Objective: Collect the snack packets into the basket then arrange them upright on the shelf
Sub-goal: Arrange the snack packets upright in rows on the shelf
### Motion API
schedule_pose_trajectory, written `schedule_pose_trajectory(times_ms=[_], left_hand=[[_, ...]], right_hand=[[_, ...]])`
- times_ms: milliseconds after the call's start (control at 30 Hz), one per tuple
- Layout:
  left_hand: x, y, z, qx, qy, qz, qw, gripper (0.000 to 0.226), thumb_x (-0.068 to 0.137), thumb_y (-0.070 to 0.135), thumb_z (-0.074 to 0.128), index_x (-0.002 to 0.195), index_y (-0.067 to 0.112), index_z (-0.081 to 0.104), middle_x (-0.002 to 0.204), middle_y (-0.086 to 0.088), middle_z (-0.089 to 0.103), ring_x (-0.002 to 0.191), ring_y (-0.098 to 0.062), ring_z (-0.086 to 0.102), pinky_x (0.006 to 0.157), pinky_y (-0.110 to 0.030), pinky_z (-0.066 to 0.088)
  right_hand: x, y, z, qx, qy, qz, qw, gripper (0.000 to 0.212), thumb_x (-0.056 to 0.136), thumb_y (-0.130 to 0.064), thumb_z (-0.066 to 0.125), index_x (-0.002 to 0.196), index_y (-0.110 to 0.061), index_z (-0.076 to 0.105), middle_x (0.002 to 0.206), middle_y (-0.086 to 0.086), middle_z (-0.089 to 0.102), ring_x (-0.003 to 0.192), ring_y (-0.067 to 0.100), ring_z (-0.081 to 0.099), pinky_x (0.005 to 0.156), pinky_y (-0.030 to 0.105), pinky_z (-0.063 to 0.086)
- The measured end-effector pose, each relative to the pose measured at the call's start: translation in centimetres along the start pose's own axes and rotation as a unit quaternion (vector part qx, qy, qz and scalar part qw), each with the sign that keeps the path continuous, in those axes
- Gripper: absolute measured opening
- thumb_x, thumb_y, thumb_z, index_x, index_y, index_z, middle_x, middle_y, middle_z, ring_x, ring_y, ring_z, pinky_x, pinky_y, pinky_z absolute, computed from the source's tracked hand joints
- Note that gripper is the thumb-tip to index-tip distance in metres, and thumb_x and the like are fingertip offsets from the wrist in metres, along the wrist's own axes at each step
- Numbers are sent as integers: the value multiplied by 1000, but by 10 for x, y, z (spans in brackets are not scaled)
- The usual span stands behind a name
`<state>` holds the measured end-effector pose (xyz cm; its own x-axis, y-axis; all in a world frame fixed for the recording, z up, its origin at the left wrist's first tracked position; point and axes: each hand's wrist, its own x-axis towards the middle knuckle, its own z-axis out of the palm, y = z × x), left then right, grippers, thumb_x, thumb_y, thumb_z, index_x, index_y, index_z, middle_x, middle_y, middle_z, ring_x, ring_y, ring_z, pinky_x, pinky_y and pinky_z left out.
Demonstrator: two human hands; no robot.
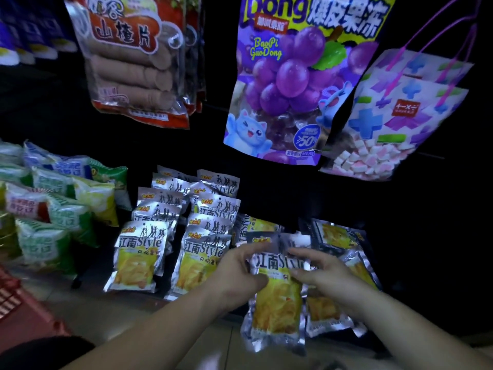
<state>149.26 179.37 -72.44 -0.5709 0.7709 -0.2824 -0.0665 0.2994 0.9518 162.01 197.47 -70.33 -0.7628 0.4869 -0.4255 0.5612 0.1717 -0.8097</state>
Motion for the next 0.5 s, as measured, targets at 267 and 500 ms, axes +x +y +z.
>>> schedule_pose_trajectory(times_ms=[267, 500], left_hand=[[46, -46, -27, 16, 118, -110, 987, 63, 81, -13, 68, 130, 26, 63, 102, 5, 71, 54, -16, 63, 55, -33, 54], [112, -76, -19, 5, 175, -117, 978, 52, 80, -11, 68, 114, 28, 65, 90, 4, 70, 54, -8, 60, 52, -27, 48]], right_hand=[[137, 37, -12, -62, 20, 32, 997, 35, 95, -17, 69, 127, -29, 67, 124, 2, 62, 98, 15, 63, 80, 32, 56], [223, 81, 15, -142, -15, 30, 989, 41, 97, -21, 63, 138, -28, 58, 121, 4, 60, 94, 28, 69, 77, 37, 54]])
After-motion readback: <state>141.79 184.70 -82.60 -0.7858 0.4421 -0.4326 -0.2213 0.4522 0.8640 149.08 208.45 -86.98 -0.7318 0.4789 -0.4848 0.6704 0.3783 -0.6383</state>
